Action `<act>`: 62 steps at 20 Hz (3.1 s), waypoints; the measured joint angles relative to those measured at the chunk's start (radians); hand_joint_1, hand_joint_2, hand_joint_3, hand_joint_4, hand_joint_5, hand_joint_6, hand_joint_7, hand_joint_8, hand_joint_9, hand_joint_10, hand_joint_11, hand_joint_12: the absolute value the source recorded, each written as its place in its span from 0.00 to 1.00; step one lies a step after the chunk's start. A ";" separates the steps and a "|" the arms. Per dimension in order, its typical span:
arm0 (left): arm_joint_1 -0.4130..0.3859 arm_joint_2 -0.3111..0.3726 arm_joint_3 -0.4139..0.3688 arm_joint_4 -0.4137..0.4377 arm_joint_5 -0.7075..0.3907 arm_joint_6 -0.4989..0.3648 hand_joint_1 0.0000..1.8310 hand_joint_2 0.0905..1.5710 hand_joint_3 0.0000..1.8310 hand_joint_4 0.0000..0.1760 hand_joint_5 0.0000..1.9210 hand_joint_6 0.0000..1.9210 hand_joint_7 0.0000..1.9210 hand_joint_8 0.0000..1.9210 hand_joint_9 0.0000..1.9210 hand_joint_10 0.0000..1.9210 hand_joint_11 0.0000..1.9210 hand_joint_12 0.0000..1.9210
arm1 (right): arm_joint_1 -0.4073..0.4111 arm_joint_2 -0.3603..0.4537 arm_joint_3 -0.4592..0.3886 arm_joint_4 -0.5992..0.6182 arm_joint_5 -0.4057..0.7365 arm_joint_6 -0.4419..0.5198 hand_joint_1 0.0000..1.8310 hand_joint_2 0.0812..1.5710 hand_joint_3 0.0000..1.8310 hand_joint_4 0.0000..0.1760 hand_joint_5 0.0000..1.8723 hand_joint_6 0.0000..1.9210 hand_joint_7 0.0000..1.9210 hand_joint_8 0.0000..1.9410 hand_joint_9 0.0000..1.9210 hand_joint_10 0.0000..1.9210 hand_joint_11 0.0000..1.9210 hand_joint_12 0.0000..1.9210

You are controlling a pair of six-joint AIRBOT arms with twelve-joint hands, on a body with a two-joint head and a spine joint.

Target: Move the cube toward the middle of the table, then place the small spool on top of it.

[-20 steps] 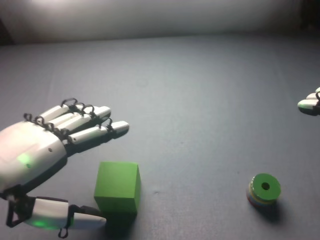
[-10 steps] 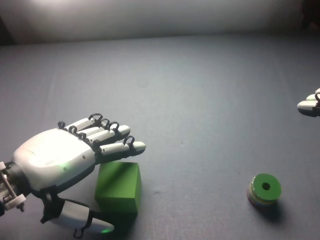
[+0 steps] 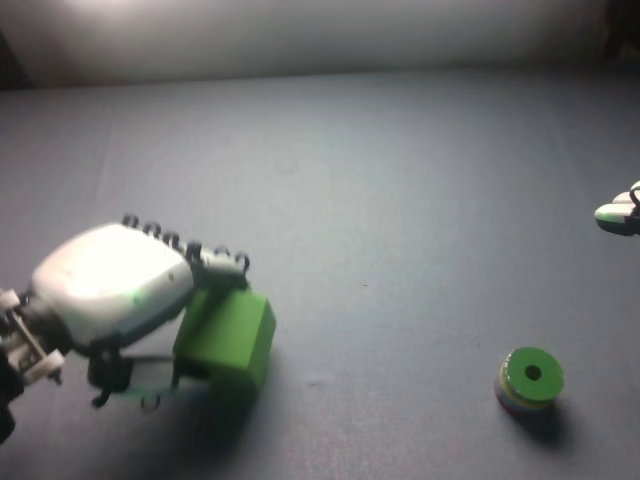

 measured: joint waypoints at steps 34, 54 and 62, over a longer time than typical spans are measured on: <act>-0.188 -0.169 0.166 0.059 0.165 -0.095 0.45 0.54 0.00 0.98 0.04 0.00 0.00 0.00 0.09 0.00 0.00 0.48 | 0.039 -0.024 0.025 -0.076 0.001 0.051 0.46 0.83 0.00 0.05 0.21 0.00 0.25 0.00 0.27 0.00 0.11 0.42; 0.209 0.109 -0.095 -0.140 -0.450 -0.137 0.37 0.60 0.00 0.90 0.01 0.00 0.00 0.00 0.00 0.00 0.00 0.18 | 0.343 -0.142 0.104 -0.666 -0.478 0.225 0.56 0.63 0.00 0.39 0.22 0.00 0.23 0.01 0.33 0.01 0.16 0.48; 0.209 0.103 -0.103 -0.142 -0.457 -0.137 0.38 0.60 0.00 0.78 0.03 0.00 0.00 0.00 0.01 0.00 0.02 0.19 | 0.350 -0.163 0.114 -0.650 -0.502 0.227 0.66 0.63 0.00 0.00 0.41 0.00 0.44 0.12 0.43 0.68 0.46 0.83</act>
